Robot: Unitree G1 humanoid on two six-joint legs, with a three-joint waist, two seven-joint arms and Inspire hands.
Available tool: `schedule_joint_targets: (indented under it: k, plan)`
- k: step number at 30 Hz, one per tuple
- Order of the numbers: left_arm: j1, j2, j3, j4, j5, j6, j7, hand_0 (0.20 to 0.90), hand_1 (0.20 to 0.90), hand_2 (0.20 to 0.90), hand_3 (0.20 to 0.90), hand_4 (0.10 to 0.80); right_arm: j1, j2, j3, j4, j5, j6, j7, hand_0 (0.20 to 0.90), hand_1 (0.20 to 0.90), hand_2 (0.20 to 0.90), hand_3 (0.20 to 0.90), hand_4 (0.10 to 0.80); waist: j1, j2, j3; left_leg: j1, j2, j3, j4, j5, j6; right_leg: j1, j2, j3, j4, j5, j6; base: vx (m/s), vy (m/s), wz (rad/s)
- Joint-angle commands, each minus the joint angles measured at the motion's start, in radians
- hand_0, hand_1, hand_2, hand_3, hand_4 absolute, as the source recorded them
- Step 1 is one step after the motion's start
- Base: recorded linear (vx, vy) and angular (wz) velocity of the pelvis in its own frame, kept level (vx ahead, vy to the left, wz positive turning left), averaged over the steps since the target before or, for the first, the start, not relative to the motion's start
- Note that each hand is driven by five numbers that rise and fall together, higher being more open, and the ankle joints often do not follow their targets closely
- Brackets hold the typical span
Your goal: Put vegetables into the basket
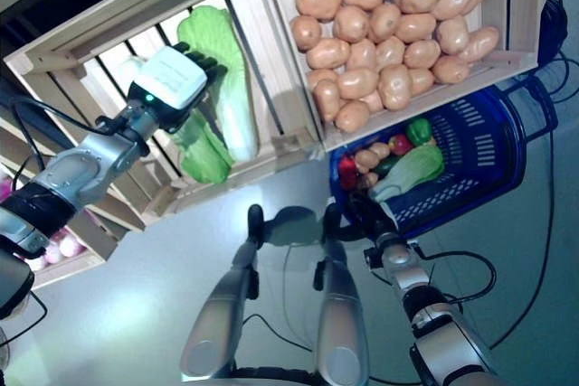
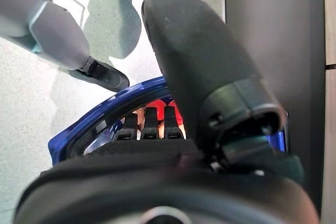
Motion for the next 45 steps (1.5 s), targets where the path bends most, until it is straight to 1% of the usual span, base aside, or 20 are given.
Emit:
schedule_joint_targets:
  k: [1, 2, 5, 6, 8, 10, 12, 13, 14, 15, 17, 19, 23, 26, 28, 29, 31, 36, 40, 45]
  plan:
    - [0.079, 0.150, 0.114, 0.083, -0.030, 0.155, -0.037, 0.900, 0.900, 0.900, 0.900, 0.800, 0.056, -0.041, -0.022, -0.058, 0.013, -0.042, -0.017, 0.900, 0.900, 0.900, 0.900, 0.800, 0.001, -0.022, 0.011, -0.058, -0.056, 0.006, 0.047, -0.034, 0.002, 0.041, -0.019, -0.016, -0.002, 0.005, 0.013, 0.022, -0.039, 0.06]
    - [0.087, 0.159, 0.132, 0.066, -0.032, 0.154, -0.011, 0.900, 0.900, 0.900, 0.900, 0.800, 0.063, -0.041, -0.025, -0.061, 0.014, -0.045, -0.020, 0.900, 0.900, 0.900, 0.900, 0.800, 0.004, -0.022, 0.011, -0.059, -0.057, 0.004, 0.048, -0.035, 0.003, 0.041, -0.020, -0.019, -0.002, 0.004, 0.014, 0.021, -0.052, 0.05]
    - [0.117, 0.199, 0.216, -0.017, -0.004, 0.122, 0.081, 0.900, 0.900, 0.900, 0.900, 0.800, 0.102, -0.035, -0.045, -0.085, 0.010, -0.058, -0.036, 0.900, 0.900, 0.900, 0.900, 0.800, 0.021, -0.022, 0.011, -0.069, -0.064, -0.006, 0.054, -0.036, 0.005, 0.037, -0.028, -0.032, -0.001, 0.004, 0.015, 0.015, -0.057, 0.04]
    - [0.133, 0.217, 0.251, -0.045, 0.006, 0.098, 0.123, 0.900, 0.900, 0.900, 0.900, 0.800, 0.118, -0.033, -0.053, -0.096, 0.014, -0.066, -0.041, 0.900, 0.900, 0.900, 0.900, 0.800, 0.028, -0.023, 0.011, -0.070, -0.066, -0.010, 0.054, -0.036, 0.006, 0.037, -0.030, -0.038, -0.001, 0.004, 0.015, 0.020, -0.060, 0.15]
    - [0.165, 0.227, 0.300, -0.066, 0.028, 0.080, 0.181, 0.900, 0.900, 0.900, 0.900, 0.800, 0.134, -0.026, -0.061, -0.106, 0.023, -0.078, -0.045, 0.900, 0.900, 0.900, 0.900, 0.800, 0.036, -0.025, 0.011, -0.074, -0.071, -0.019, 0.058, -0.039, 0.008, 0.034, -0.030, -0.043, 0.001, 0.002, 0.014, 0.023, -0.047, 0.20]
    - [0.216, 0.237, 0.358, -0.061, 0.038, 0.043, 0.245, 0.900, 0.900, 0.900, 0.900, 0.800, 0.145, -0.021, -0.070, -0.119, 0.009, -0.078, -0.046, 0.900, 0.900, 0.900, 0.900, 0.800, 0.043, -0.026, 0.011, -0.075, -0.074, -0.023, 0.058, -0.039, 0.009, 0.032, -0.029, -0.049, 0.001, 0.002, 0.014, 0.008, -0.026, 0.14]
    - [0.237, 0.240, 0.376, -0.057, 0.042, 0.034, 0.254, 0.900, 0.900, 0.900, 0.900, 0.800, 0.148, -0.021, -0.070, -0.122, 0.005, -0.077, -0.047, 0.900, 0.900, 0.900, 0.900, 0.800, 0.044, -0.026, 0.011, -0.077, -0.074, -0.024, 0.057, -0.038, 0.008, 0.030, -0.030, -0.051, 0.002, 0.002, 0.014, 0.013, -0.015, 0.09]
    - [0.275, 0.237, 0.401, -0.042, 0.049, 0.025, 0.290, 0.900, 0.900, 0.900, 0.900, 0.800, 0.158, -0.019, -0.076, -0.123, 0.004, -0.082, -0.047, 0.900, 0.900, 0.900, 0.900, 0.800, 0.049, -0.026, 0.011, -0.080, -0.074, -0.027, 0.057, -0.037, 0.009, 0.028, -0.029, -0.054, 0.005, 0.002, 0.014, 0.022, -0.014, 0.09]
    - [0.283, 0.238, 0.406, -0.041, 0.050, 0.024, 0.294, 0.900, 0.900, 0.900, 0.900, 0.800, 0.159, -0.019, -0.076, -0.124, 0.004, -0.083, -0.046, 0.900, 0.900, 0.900, 0.900, 0.800, 0.049, -0.025, 0.011, -0.079, -0.074, -0.027, 0.057, -0.037, 0.009, 0.028, -0.029, -0.054, 0.005, 0.002, 0.014, 0.026, -0.019, 0.15]
    - [0.317, 0.233, 0.429, -0.035, 0.067, 0.018, 0.319, 0.900, 0.900, 0.900, 0.900, 0.800, 0.166, -0.016, -0.080, -0.130, 0.005, -0.087, -0.048, 0.900, 0.900, 0.900, 0.900, 0.800, 0.053, -0.027, 0.011, -0.081, -0.075, -0.030, 0.056, -0.037, 0.010, 0.026, -0.028, -0.056, 0.006, 0.001, 0.013, 0.012, -0.009, 0.15]
    - [0.351, 0.230, 0.450, -0.030, 0.066, 0.021, 0.350, 0.900, 0.900, 0.900, 0.900, 0.800, 0.170, -0.016, -0.082, -0.136, -0.003, -0.087, -0.049, 0.900, 0.900, 0.900, 0.900, 0.800, 0.054, -0.028, 0.011, -0.082, -0.075, -0.030, 0.055, -0.037, 0.012, 0.023, -0.026, -0.058, 0.007, 0.001, 0.012, 0.007, 0.002, 0.10]
    - [0.396, 0.214, 0.468, 0.007, 0.072, 0.019, 0.432, 0.900, 0.900, 0.900, 0.900, 0.800, 0.170, -0.017, -0.081, -0.138, -0.001, -0.086, -0.051, 0.900, 0.900, 0.900, 0.900, 0.800, 0.057, -0.028, 0.011, -0.090, -0.074, -0.033, 0.058, -0.036, 0.012, 0.015, -0.022, -0.059, 0.013, -0.001, 0.010, 0.003, 0.004, -0.02]
    - [0.411, 0.191, 0.465, 0.056, 0.096, 0.012, 0.535, 0.900, 0.900, 0.900, 0.900, 0.800, 0.153, -0.018, -0.076, -0.139, -0.005, -0.079, -0.047, 0.900, 0.900, 0.900, 0.900, 0.800, 0.055, -0.033, 0.011, -0.102, -0.072, -0.031, 0.059, -0.033, 0.013, 0.003, -0.019, -0.059, 0.017, 0.000, 0.009, -0.001, 0.005, 0.02]
    - [0.384, 0.174, 0.434, 0.100, 0.108, 0.010, 0.622, 0.900, 0.900, 0.900, 0.900, 0.800, 0.138, -0.018, -0.068, -0.140, 0.000, -0.076, -0.045, 0.900, 0.900, 0.900, 0.900, 0.800, 0.050, -0.039, 0.011, -0.111, -0.069, -0.029, 0.063, -0.032, 0.013, -0.008, -0.016, -0.058, 0.023, 0.000, 0.007, -0.003, 0.010, -0.02]
    - [0.342, 0.154, 0.410, 0.151, 0.131, -0.003, 0.683, 0.900, 0.900, 0.900, 0.900, 0.800, 0.123, -0.016, -0.060, -0.133, 0.003, -0.081, -0.042, 0.900, 0.900, 0.900, 0.900, 0.800, 0.042, -0.045, 0.011, -0.122, -0.067, -0.024, 0.069, -0.032, 0.012, -0.020, -0.013, -0.056, 0.029, 0.000, 0.007, 0.000, 0.000, 0.00]
    - [0.337, 0.152, 0.406, 0.155, 0.133, -0.005, 0.688, 0.900, 0.900, 0.900, 0.900, 0.800, 0.122, -0.016, -0.060, -0.132, 0.003, -0.082, -0.042, 0.900, 0.900, 0.900, 0.900, 0.800, 0.043, -0.045, 0.011, -0.123, -0.067, -0.024, 0.070, -0.032, 0.012, -0.021, -0.013, -0.055, 0.029, 0.000, 0.007, 0.000, 0.000, 0.00]
    - [0.271, 0.126, 0.367, 0.212, 0.151, -0.015, 0.733, 0.900, 0.900, 0.900, 0.900, 0.800, 0.103, -0.014, -0.048, -0.130, 0.003, -0.075, -0.043, 0.900, 0.900, 0.900, 0.900, 0.800, 0.030, -0.051, 0.011, -0.134, -0.065, -0.017, 0.076, -0.031, 0.010, -0.033, -0.009, -0.051, 0.034, 0.002, 0.008, -0.013, 0.043, 0.02]
    - [0.158, 0.068, 0.305, 0.313, 0.170, -0.022, 0.852, 0.900, 0.900, 0.900, 0.900, 0.800, 0.068, -0.016, -0.030, -0.126, 0.010, -0.063, -0.039, 0.900, 0.900, 0.900, 0.900, 0.800, 0.005, -0.063, 0.011, -0.150, -0.059, -0.003, 0.083, -0.030, 0.007, -0.056, -0.001, -0.035, 0.040, 0.005, 0.007, -0.002, 0.031, -0.01]
    - [0.125, 0.049, 0.290, 0.341, 0.184, -0.033, 0.890, 0.900, 0.900, 0.900, 0.900, 0.800, 0.070, -0.012, -0.023, -0.128, 0.004, -0.060, -0.042, 0.900, 0.900, 0.900, 0.900, 0.800, -0.005, -0.067, 0.011, -0.150, -0.058, 0.002, 0.085, -0.030, 0.004, -0.061, 0.002, -0.029, 0.042, 0.007, 0.006, 0.005, 0.015, -0.04]
    - [0.099, 0.030, 0.277, 0.362, 0.186, -0.034, 0.879, 0.900, 0.900, 0.900, 0.900, 0.800, 0.063, -0.011, -0.012, -0.125, -0.003, -0.055, -0.045, 0.900, 0.900, 0.900, 0.900, 0.800, -0.014, -0.064, 0.011, -0.160, -0.058, 0.006, 0.096, -0.031, 0.002, -0.073, 0.004, -0.023, 0.053, 0.004, 0.004, 0.003, 0.009, -0.03]
